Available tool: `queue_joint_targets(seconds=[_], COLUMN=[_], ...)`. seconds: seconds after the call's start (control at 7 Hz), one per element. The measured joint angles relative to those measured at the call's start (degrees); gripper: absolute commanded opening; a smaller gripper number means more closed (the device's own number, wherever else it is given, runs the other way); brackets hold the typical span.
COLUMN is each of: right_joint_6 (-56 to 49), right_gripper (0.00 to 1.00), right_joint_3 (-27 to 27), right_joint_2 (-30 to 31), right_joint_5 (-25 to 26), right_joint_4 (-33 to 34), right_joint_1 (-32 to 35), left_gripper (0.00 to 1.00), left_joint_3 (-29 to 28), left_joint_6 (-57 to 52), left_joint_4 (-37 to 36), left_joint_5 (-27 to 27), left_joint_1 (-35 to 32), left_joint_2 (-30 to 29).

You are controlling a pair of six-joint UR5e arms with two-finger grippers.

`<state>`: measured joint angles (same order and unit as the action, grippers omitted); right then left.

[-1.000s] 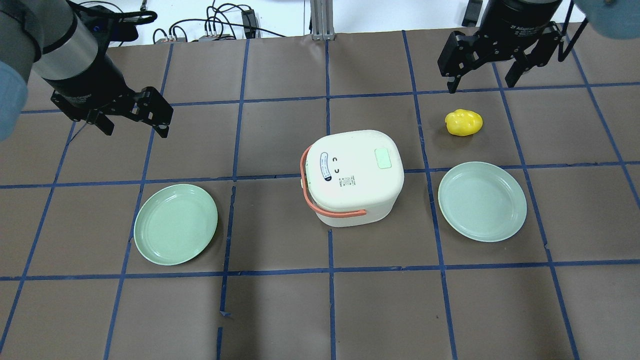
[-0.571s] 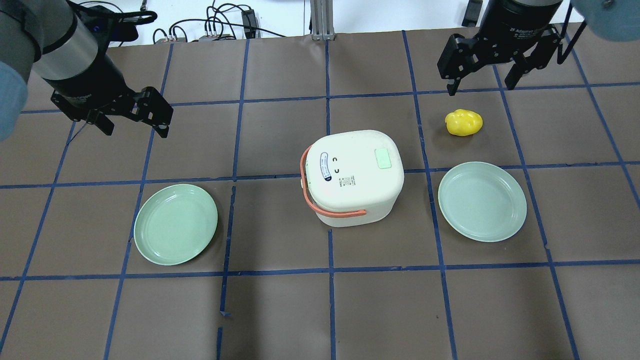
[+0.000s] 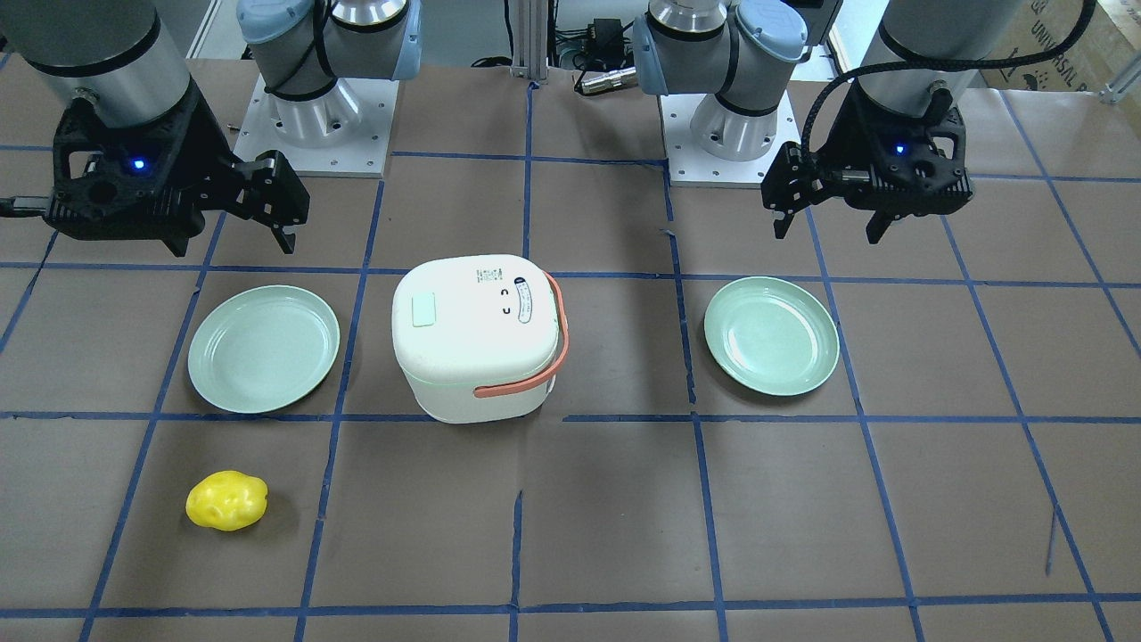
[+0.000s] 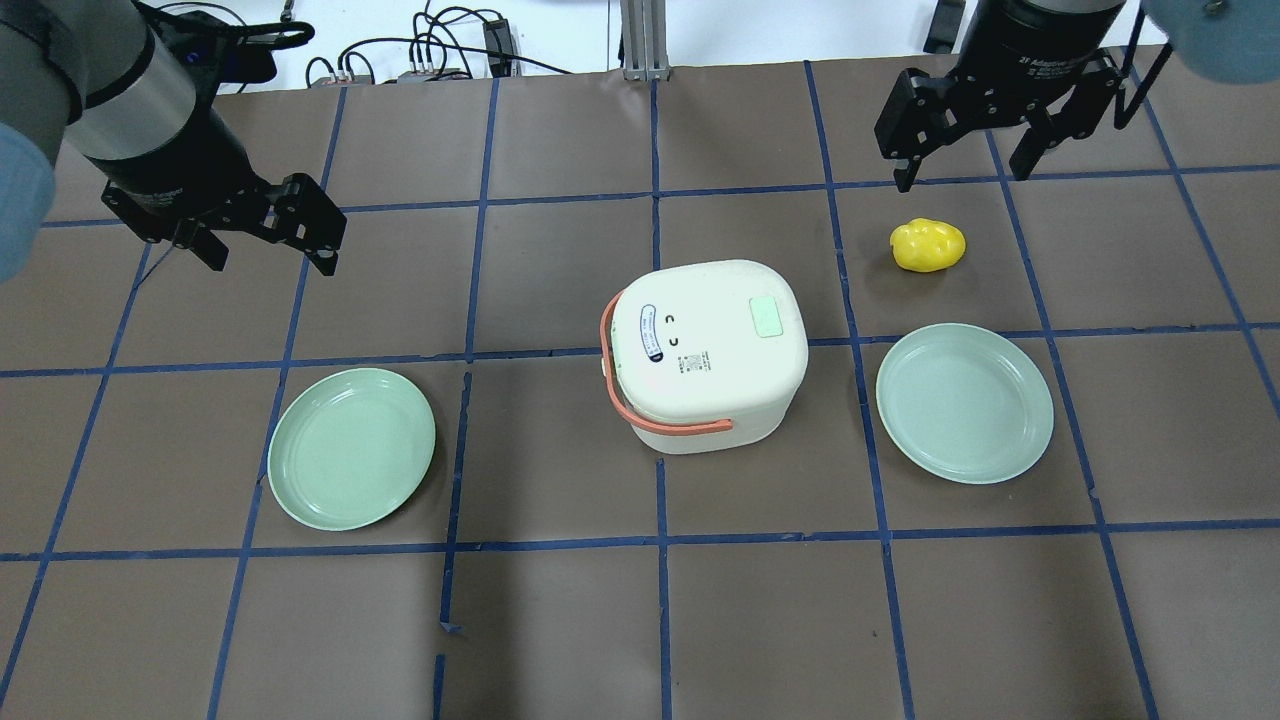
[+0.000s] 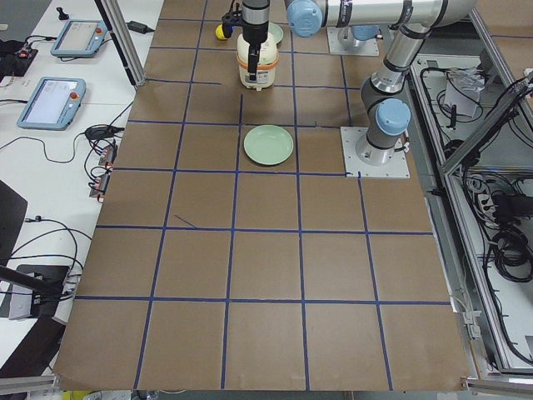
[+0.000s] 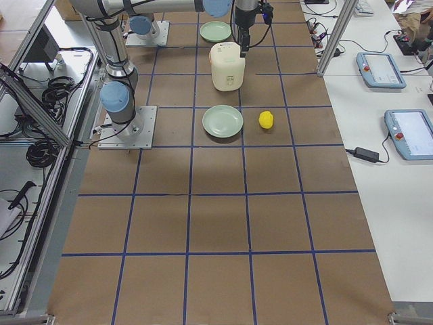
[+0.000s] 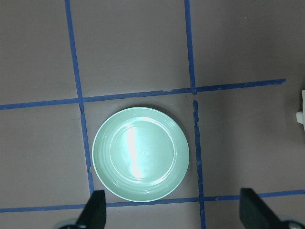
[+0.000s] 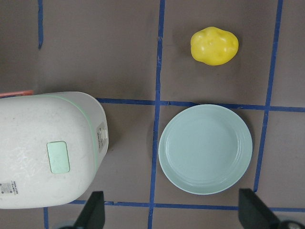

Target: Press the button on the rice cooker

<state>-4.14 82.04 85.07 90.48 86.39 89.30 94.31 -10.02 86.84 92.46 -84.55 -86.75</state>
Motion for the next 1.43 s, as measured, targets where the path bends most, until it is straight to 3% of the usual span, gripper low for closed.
queue_joint_targets(seconds=[0.43, 0.57, 0.71, 0.86, 1.0, 1.43], right_joint_6=[-0.05, -0.05, 0.08, 0.37, 0.77, 7.67], right_gripper=[0.99, 0.75, 0.26, 0.15, 0.08, 0.06], right_joint_3=[0.04, 0.08, 0.11, 0.12, 0.19, 1.38], right_joint_2=[-0.07, -0.11, -0.1, -0.07, -0.12, -1.12], right_joint_5=[0.27, 0.16, -0.16, -0.31, -0.38, -2.92], right_joint_4=[0.28, 0.35, 0.35, 0.21, -0.07, 0.57], right_joint_1=[0.0, 0.0, 0.0, 0.0, 0.07, 4.07], left_gripper=[1.0, 1.0, 1.0, 1.0, 1.0, 1.0], left_joint_3=[0.0, 0.0, 0.0, 0.0, 0.0, 0.0], left_joint_6=[0.0, 0.0, 0.0, 0.0, 0.0, 0.0], left_joint_4=[0.0, 0.0, 0.0, 0.0, 0.0, 0.0], left_joint_5=[0.0, 0.0, 0.0, 0.0, 0.0, 0.0], left_joint_1=[0.0, 0.0, 0.0, 0.0, 0.0, 0.0], left_joint_2=[0.0, 0.0, 0.0, 0.0, 0.0, 0.0])
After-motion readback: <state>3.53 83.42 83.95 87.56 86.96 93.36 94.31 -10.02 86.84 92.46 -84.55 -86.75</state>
